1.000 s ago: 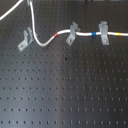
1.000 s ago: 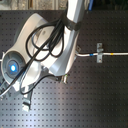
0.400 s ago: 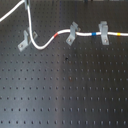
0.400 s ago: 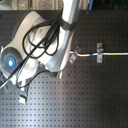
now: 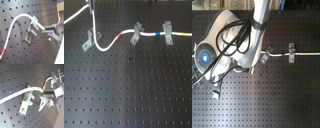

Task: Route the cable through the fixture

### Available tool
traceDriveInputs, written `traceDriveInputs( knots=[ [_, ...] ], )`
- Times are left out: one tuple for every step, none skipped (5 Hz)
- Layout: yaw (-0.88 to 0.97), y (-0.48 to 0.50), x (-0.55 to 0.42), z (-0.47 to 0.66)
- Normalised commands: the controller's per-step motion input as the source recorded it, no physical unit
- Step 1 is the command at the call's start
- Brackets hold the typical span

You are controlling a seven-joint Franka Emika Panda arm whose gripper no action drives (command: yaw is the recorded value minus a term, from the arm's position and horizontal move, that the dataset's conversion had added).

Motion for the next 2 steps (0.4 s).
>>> traceDriveInputs(
  knots=[
    [-0.26,-0.057,-0.223,0.23],
    [-0.22,0.028,-0.122,0.28]
  ],
)
